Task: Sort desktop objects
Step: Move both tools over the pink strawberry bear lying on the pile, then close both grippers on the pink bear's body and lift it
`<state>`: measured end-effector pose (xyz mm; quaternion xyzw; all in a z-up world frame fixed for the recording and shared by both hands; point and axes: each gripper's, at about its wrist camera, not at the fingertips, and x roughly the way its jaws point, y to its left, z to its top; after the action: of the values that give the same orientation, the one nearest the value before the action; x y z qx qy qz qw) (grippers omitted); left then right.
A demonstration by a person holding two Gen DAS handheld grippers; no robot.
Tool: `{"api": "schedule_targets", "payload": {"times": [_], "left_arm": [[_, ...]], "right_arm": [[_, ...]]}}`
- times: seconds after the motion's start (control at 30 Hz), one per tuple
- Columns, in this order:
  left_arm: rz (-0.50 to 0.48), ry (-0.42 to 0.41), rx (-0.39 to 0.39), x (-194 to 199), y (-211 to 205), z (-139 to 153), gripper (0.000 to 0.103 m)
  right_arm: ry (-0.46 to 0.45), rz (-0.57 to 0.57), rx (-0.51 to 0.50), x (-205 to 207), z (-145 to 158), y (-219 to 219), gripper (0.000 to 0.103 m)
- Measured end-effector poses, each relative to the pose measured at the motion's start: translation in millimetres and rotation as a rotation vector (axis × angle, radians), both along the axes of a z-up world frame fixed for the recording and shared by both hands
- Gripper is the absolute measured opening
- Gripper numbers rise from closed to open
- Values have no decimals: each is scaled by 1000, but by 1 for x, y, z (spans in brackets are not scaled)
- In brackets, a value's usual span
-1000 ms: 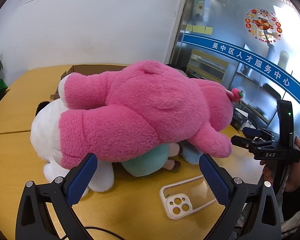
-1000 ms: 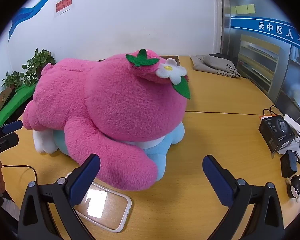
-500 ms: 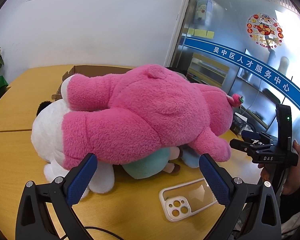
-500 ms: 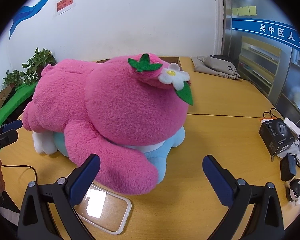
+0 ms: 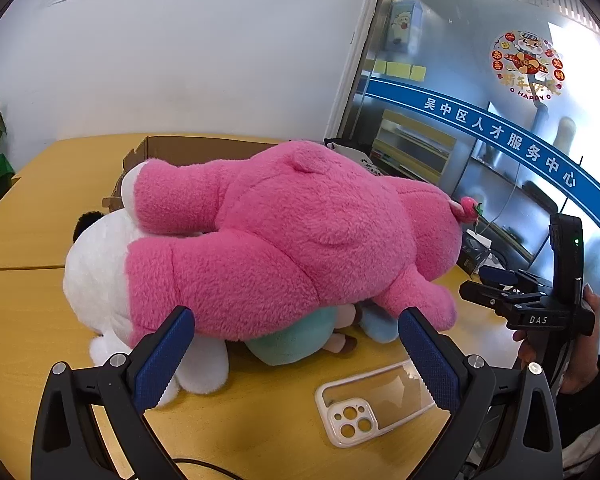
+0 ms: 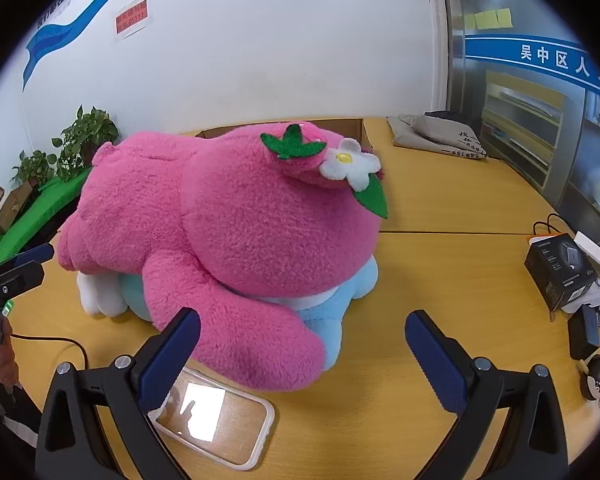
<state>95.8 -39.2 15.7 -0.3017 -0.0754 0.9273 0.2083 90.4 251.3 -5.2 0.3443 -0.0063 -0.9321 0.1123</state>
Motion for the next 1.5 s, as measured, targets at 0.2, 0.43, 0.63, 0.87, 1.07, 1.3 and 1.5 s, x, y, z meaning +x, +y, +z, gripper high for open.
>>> {"api": "schedule_targets", "payload": {"times": [0.2, 0.43, 0.63, 0.87, 1.07, 1.3, 1.5], "left_arm": [[-36, 2, 59, -24, -10, 12, 103], [-123, -67, 132, -83, -17, 14, 103], [-189, -133, 138, -115, 1, -4, 103], [-202, -164, 135, -112, 6, -6, 102], [-216, -182, 127, -110, 6, -7, 103], [-154, -156, 139, -104, 7, 1, 83], [-128, -121, 153, -87, 2, 16, 57]], "right_arm": [[27, 45, -91, -10, 14, 9, 102], [47, 106, -152, -57, 37, 23, 102], [-42, 179, -246, -101, 21, 29, 102], [-122, 241, -274, -122, 7, 30, 103], [-132, 259, -317, -127, 1, 30, 103], [-100, 267, -268, -120, 0, 15, 89], [62, 231, -211, -82, 24, 1, 55]]}}
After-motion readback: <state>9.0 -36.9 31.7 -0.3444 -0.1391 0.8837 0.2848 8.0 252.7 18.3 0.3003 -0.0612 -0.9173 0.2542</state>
